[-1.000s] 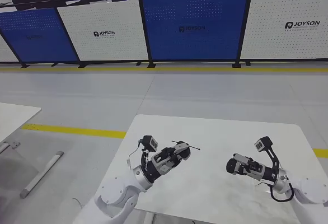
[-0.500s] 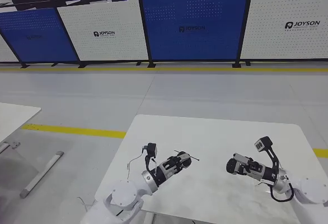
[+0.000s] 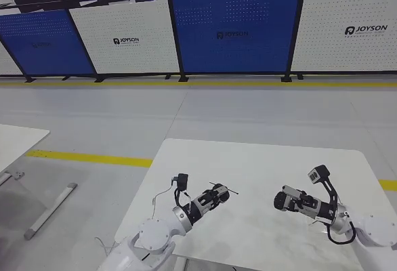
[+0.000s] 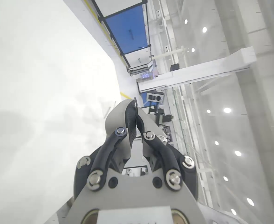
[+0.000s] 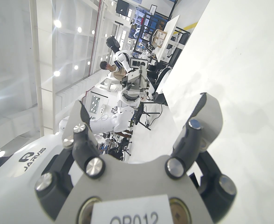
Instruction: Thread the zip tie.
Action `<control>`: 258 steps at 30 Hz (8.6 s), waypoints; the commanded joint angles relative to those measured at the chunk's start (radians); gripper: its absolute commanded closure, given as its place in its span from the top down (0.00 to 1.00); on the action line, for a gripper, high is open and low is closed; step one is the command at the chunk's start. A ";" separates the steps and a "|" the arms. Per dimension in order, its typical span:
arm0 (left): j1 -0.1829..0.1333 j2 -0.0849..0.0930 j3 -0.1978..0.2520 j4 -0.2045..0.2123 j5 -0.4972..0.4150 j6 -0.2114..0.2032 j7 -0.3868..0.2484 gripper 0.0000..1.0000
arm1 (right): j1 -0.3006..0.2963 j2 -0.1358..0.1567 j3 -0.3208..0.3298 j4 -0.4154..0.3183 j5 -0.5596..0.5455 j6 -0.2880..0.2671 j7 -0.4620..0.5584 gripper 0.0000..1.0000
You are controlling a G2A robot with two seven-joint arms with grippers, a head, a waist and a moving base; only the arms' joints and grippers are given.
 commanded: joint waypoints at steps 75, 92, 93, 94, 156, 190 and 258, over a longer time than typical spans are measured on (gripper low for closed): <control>0.155 -0.007 -0.207 -0.243 -0.303 -0.353 -0.056 0.00 | 0.000 0.000 0.000 0.000 0.000 0.000 0.000 1.00; 0.107 -0.006 -0.132 -0.108 -0.048 -0.183 -0.097 0.00 | 0.000 0.000 0.000 0.000 0.000 0.000 0.000 1.00; 0.104 -0.007 -0.127 -0.097 -0.039 -0.180 -0.092 0.00 | 0.000 0.000 0.000 0.000 0.000 0.000 0.000 1.00; 0.102 -0.008 -0.121 -0.087 -0.026 -0.174 -0.086 0.00 | 0.000 0.000 0.000 0.000 0.000 0.000 0.000 1.00; 0.037 -0.013 -0.125 0.009 -0.175 -0.176 -0.220 0.00 | 0.000 0.000 0.000 0.000 0.000 0.000 0.000 1.00; 0.109 -0.006 -0.201 -0.057 -0.457 -0.349 -0.479 0.00 | 0.000 0.000 0.000 0.000 0.000 0.000 0.000 1.00; -0.073 -0.039 0.023 0.170 -0.105 -0.191 -0.132 0.00 | 0.029 0.049 0.119 -0.090 -0.305 0.149 0.103 1.00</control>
